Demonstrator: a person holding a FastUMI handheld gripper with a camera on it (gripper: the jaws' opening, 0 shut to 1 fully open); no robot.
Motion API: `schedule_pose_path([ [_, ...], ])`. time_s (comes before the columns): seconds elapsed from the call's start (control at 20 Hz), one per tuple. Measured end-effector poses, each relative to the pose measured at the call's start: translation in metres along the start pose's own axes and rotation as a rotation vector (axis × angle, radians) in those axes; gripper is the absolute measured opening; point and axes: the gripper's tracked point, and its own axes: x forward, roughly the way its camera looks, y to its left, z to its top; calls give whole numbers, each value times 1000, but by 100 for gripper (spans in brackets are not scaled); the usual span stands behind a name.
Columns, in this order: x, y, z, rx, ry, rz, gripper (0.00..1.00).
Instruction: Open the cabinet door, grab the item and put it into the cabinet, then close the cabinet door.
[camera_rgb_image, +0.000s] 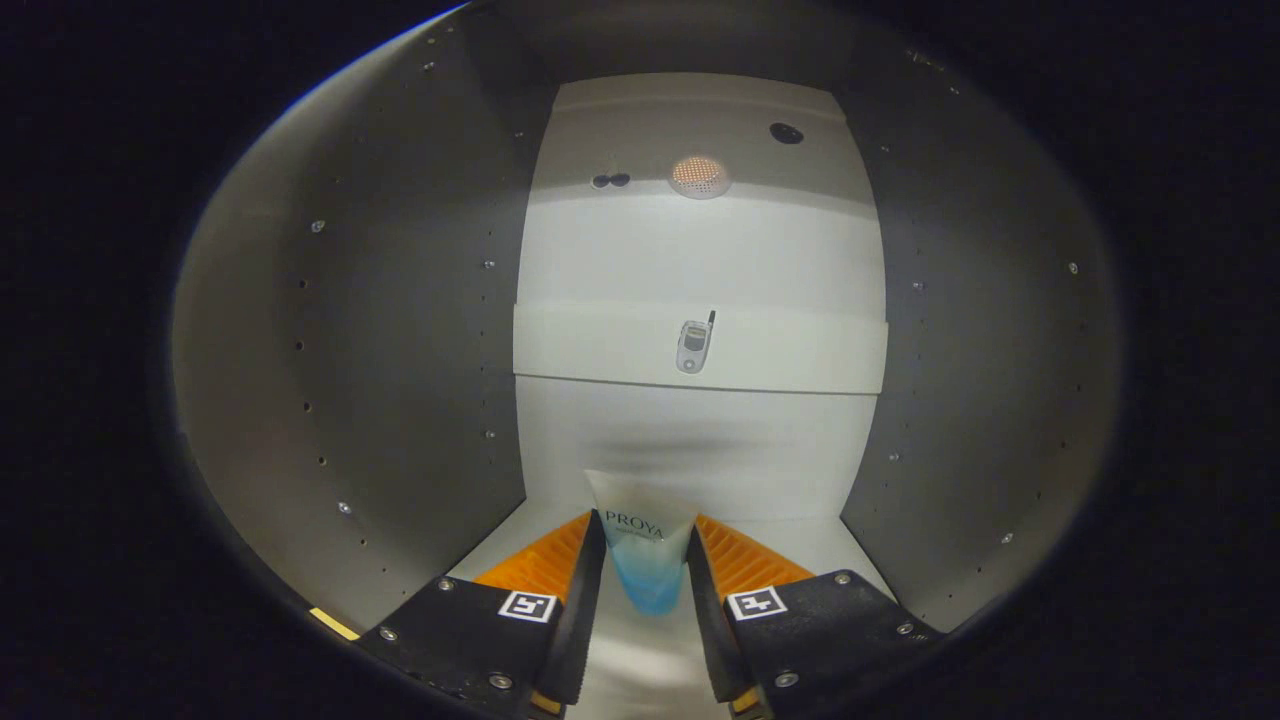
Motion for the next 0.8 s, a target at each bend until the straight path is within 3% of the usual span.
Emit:
schedule_pose_path([
  [0.65, 7, -13, -19, 35, 32, -27, 53],
  [0.8, 7, -16, -15, 28, 17, -51, 79],
])
